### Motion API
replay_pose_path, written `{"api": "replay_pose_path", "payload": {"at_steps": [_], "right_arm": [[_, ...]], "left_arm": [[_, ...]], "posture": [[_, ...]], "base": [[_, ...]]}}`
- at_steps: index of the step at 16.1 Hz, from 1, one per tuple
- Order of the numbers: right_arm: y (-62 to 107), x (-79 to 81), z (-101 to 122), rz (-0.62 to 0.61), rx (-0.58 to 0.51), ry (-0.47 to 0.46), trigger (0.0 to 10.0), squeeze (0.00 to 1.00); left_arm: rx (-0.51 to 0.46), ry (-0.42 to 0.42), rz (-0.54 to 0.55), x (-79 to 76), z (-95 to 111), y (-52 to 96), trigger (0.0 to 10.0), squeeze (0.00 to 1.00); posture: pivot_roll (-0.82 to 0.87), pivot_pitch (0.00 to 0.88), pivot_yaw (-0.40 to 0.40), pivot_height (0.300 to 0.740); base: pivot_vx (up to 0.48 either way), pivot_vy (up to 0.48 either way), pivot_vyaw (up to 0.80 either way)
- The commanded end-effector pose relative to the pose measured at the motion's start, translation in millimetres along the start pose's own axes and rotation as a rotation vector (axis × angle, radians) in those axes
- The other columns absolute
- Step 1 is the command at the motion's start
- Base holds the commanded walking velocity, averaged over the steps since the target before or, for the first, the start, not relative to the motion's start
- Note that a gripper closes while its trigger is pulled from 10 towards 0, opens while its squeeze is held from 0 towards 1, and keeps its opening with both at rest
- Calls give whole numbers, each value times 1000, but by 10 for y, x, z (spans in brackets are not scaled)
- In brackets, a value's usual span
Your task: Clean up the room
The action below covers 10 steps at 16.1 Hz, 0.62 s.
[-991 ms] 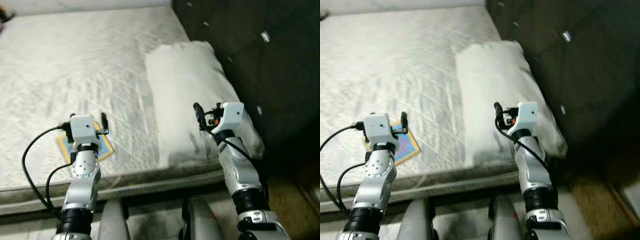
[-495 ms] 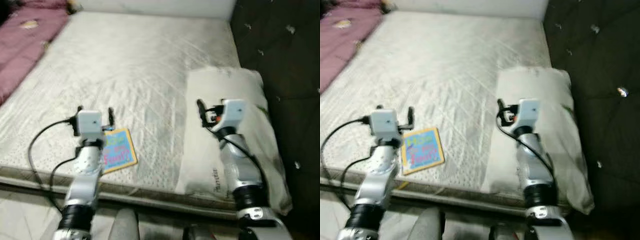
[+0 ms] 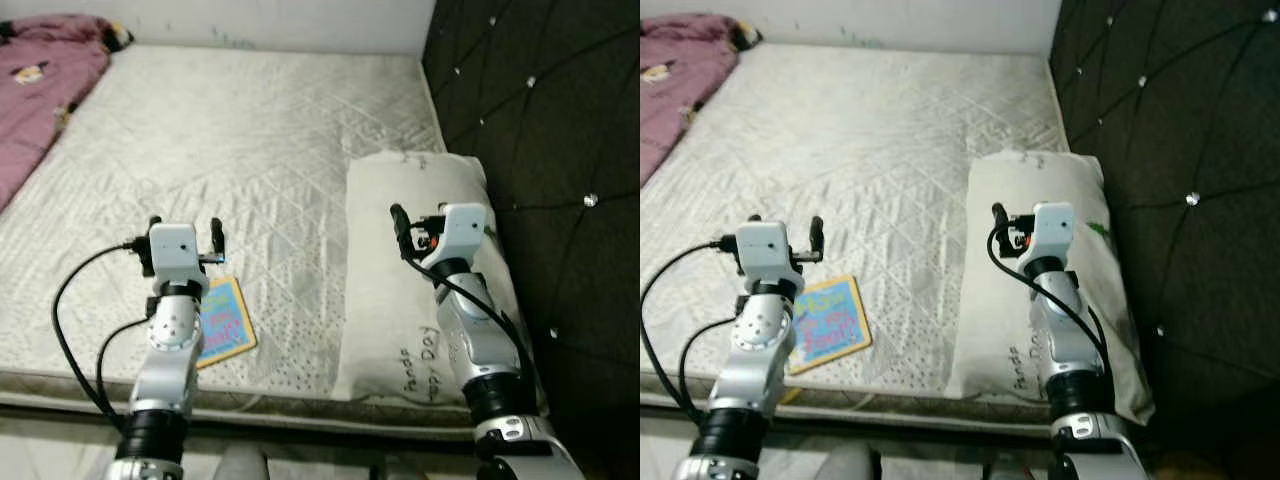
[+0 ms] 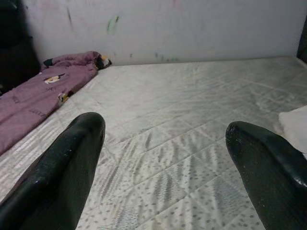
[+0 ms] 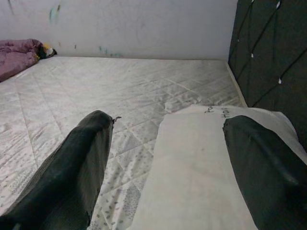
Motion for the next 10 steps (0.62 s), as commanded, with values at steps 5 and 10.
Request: {"api": "replay_pose_path", "payload": {"at_steps": [5,10], "right_arm": [[23,-49,-12,-9,1,17,10000,0],[7,-7,-47,-17,19,1,10000,0]], "left_arm": [[8,18,-21,-28,-16,14,10000,0],[26,52,-9,8,-46,34,10000,0]], "posture": [[-32,0,7,740],[-23,0,3,740]], "base": [[0,0,0],[0,49,0]]}}
Point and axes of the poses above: a point about 5 cm out from each wrist's last joint towards the gripper, its own y axis pointing back from the gripper into the wrist, its own z axis along the axis of the wrist's last joint, x = y × z, the point moved 2 cm from there along -y, pointing out of the wrist towards the gripper, and after that the axes turned 9 degrees about y, right-handed, at the moved point
